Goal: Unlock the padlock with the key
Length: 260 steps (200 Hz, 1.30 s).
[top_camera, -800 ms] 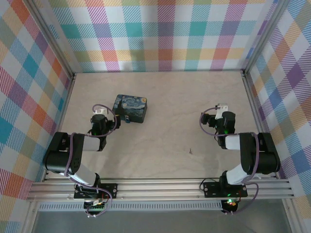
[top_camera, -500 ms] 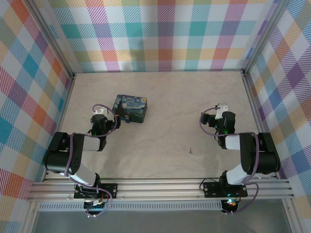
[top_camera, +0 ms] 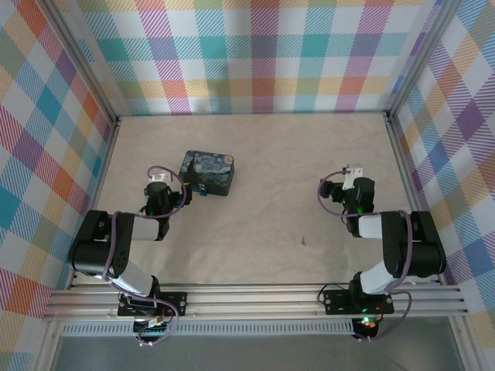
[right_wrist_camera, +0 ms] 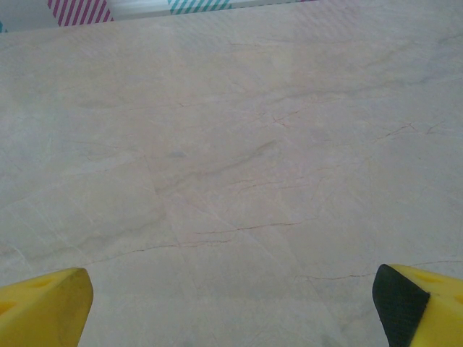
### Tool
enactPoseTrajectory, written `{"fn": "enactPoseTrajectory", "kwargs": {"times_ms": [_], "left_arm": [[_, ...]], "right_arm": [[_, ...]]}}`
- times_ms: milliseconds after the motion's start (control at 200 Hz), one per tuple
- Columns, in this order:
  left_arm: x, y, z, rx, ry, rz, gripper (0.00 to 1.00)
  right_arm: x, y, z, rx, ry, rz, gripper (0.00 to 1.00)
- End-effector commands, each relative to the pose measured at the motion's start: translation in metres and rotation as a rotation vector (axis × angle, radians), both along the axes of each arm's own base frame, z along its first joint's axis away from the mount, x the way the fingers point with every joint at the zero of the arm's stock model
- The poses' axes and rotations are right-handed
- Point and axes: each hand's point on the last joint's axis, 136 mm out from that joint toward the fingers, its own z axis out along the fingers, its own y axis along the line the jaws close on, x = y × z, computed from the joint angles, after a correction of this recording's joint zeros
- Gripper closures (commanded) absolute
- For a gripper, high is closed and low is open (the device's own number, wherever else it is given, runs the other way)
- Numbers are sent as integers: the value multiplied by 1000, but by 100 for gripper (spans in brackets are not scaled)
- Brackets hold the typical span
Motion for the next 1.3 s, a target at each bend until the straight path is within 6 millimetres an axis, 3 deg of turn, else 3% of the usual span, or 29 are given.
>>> {"fn": "enactPoseTrajectory", "kwargs": {"times_ms": [0, 95, 370, 570, 740, 920, 1145, 1295], "left_arm": [[12, 3, 17, -2, -66, -1, 0], [5, 6, 24, 0, -100, 19, 0], [-25, 24, 92, -40, -215, 137, 0], [-40, 23, 126, -279, -194, 220, 0], [-43, -3, 139, -476, -150, 144, 0], [-47, -38, 127, -626, 6, 77, 0], [-63, -113, 112, -700, 158, -124, 0], [-66, -163, 109, -719, 182, -232, 1]], "right_arm": [[10, 0, 13, -12, -54, 20, 0], [9, 1, 13, -11, -53, 20, 0], [9, -5, 22, -8, -53, -17, 0], [0, -10, 46, 46, 78, -75, 0], [-22, 2, 59, 194, 233, -88, 0], [-57, 25, 57, 368, 437, -82, 3], [-101, 67, 40, 340, 607, -21, 16], [-142, 102, 20, 261, 733, 46, 21]]}}
